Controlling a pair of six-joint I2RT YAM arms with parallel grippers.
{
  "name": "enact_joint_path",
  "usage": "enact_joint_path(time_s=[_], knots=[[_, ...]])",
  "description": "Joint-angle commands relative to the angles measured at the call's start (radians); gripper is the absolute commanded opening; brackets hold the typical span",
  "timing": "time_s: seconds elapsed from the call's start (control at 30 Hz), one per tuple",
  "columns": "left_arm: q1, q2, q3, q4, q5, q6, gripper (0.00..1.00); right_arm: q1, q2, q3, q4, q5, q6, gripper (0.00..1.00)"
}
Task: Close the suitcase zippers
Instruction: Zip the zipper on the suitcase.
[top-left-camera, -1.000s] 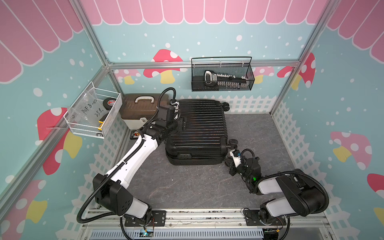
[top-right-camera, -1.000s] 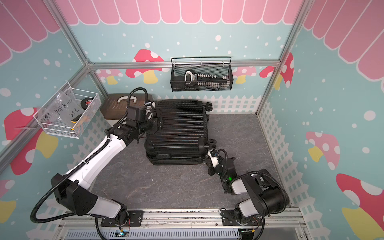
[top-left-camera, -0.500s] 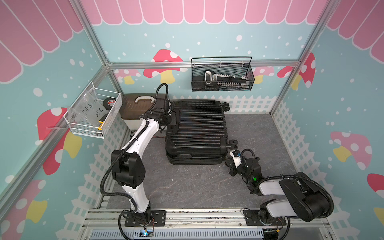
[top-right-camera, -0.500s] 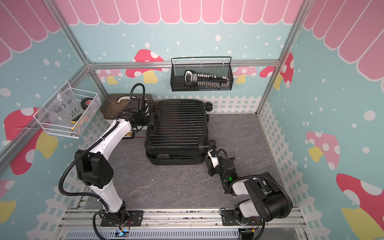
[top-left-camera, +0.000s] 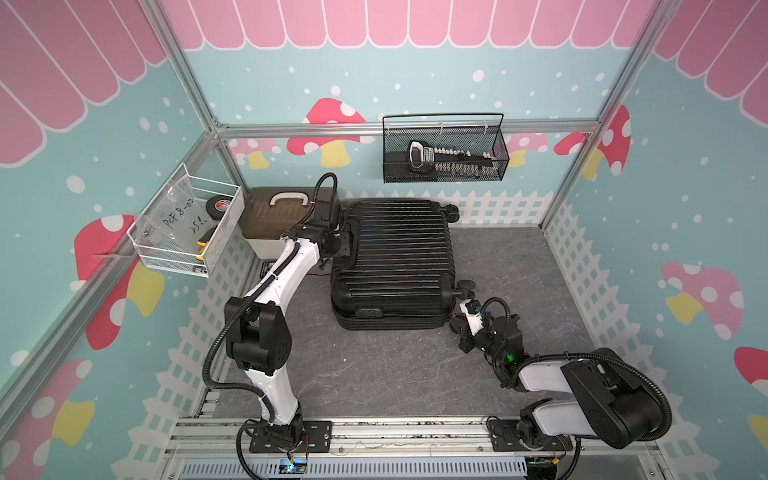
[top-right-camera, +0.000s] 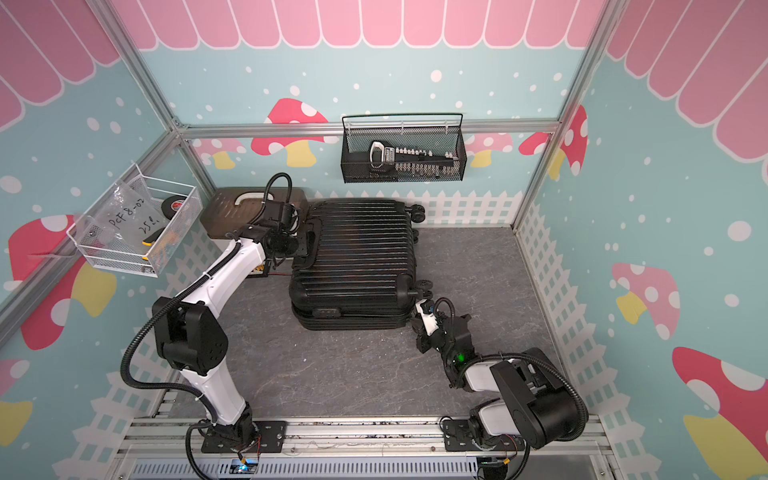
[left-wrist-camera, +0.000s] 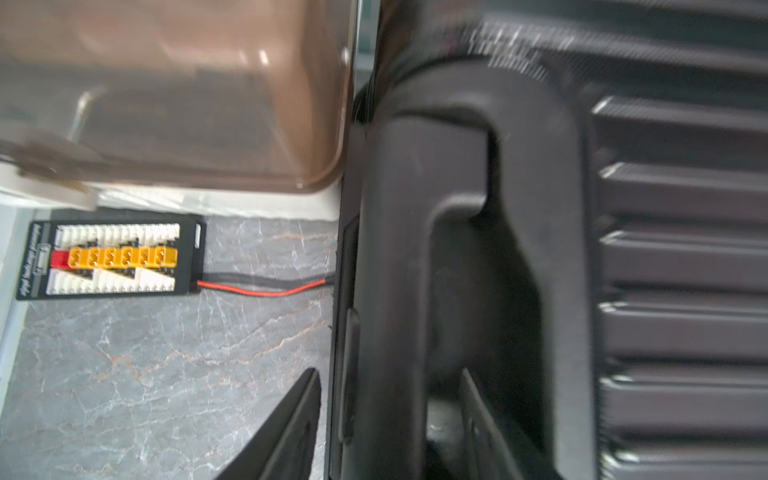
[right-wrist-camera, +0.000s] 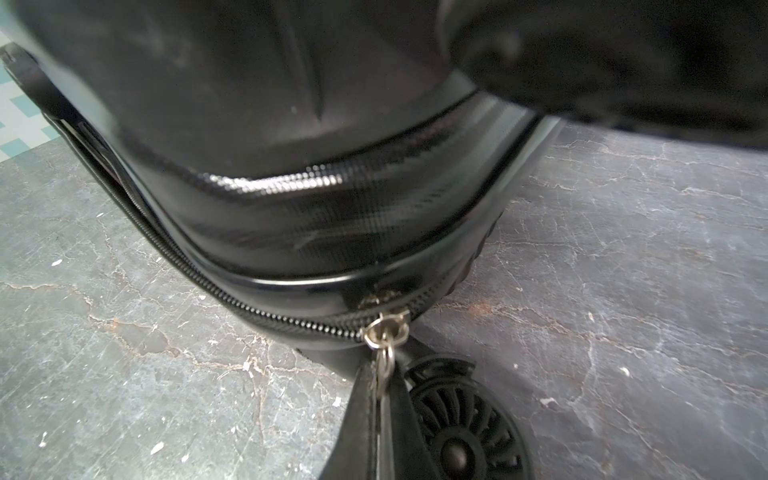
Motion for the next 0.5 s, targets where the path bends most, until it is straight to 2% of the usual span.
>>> enact_joint_path(time_s=[0.0,0.13,0.17,0.27,0.3,0.47], knots=[[0.009,0.041,-0.008,-0.027,0.059,-0.018,0.53,0.013,-0.048,-0.012,0.036,-0.018,-0.02,0.0],[0.009,0.056,0.015,-0.036,0.13,-0.059,0.4,0.017,-0.092,-0.016,-0.008,-0.017,-0.028,0.0],[0.009,0.053,0.022,-0.037,0.15,-0.08,0.35,0.019,-0.109,-0.019,-0.022,-0.017,-0.027,0.0],[0.002,0.029,0.04,-0.037,0.17,-0.165,0.27,0.024,-0.163,-0.028,-0.064,-0.016,-0.026,0.0],[-0.004,0.02,0.048,-0.036,0.169,-0.194,0.22,0.026,-0.184,-0.033,-0.078,-0.016,-0.025,0.0],[-0.039,-0.023,0.077,-0.032,0.103,-0.298,0.13,0.042,-0.306,-0.044,-0.18,-0.014,-0.021,0.0]])
